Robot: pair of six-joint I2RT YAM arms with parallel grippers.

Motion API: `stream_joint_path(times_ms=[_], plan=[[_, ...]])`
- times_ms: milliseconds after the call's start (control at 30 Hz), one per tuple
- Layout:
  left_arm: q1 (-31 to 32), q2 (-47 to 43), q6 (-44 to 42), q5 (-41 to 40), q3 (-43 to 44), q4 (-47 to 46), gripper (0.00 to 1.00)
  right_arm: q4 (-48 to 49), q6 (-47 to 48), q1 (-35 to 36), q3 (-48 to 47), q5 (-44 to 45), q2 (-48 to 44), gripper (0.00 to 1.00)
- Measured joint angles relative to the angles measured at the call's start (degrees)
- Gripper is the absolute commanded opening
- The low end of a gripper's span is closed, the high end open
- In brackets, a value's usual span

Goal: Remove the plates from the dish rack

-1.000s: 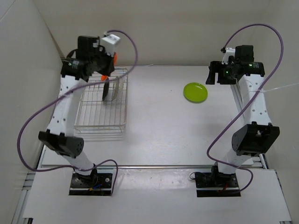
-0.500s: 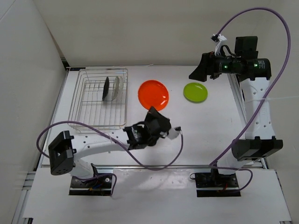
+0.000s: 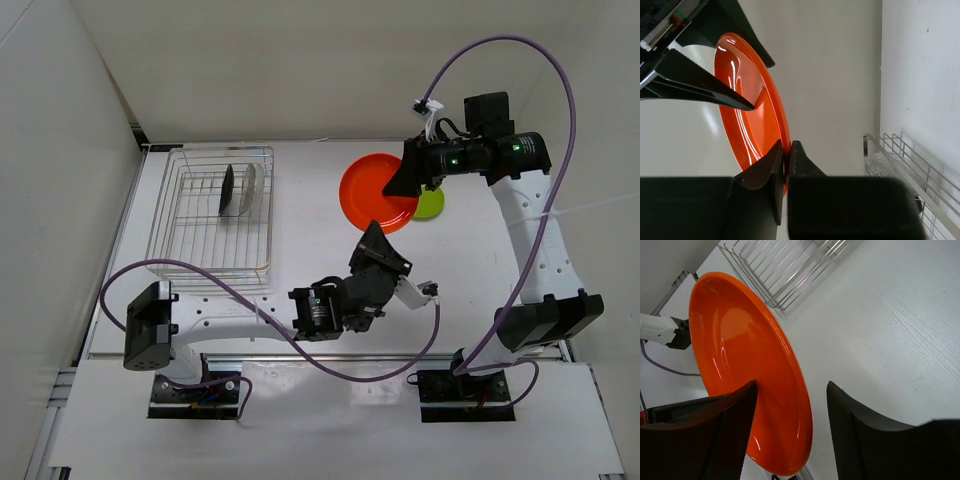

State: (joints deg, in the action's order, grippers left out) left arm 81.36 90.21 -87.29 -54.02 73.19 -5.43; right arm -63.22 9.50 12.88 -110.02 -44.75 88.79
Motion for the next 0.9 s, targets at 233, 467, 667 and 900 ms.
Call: stream_joint_path(times_ms=[233, 467, 667, 900], plan=[[-0.02, 0.87, 1.11, -0.68, 0.07, 2.05, 0.11, 0.26, 0.15, 0.00, -0.02, 1.64, -0.09, 0.60], [0.02, 1.07, 5.55, -1.27, 0.70, 7.61, 0.11, 0.39, 0.28, 0.00, -0.02, 3.74, -0.09, 0.22], [0.13, 1.49, 8.33, -1.97, 1.11, 9.92, 0.11, 1.70, -0.52, -0.50, 0.00, 3.76, -0.42, 0.00], [-0.83, 2.69, 11.06, -2.12, 4.11, 14.08, 0.49, 3.63, -2.05, -0.37, 1.62, 5.95, -2.43, 0.00]])
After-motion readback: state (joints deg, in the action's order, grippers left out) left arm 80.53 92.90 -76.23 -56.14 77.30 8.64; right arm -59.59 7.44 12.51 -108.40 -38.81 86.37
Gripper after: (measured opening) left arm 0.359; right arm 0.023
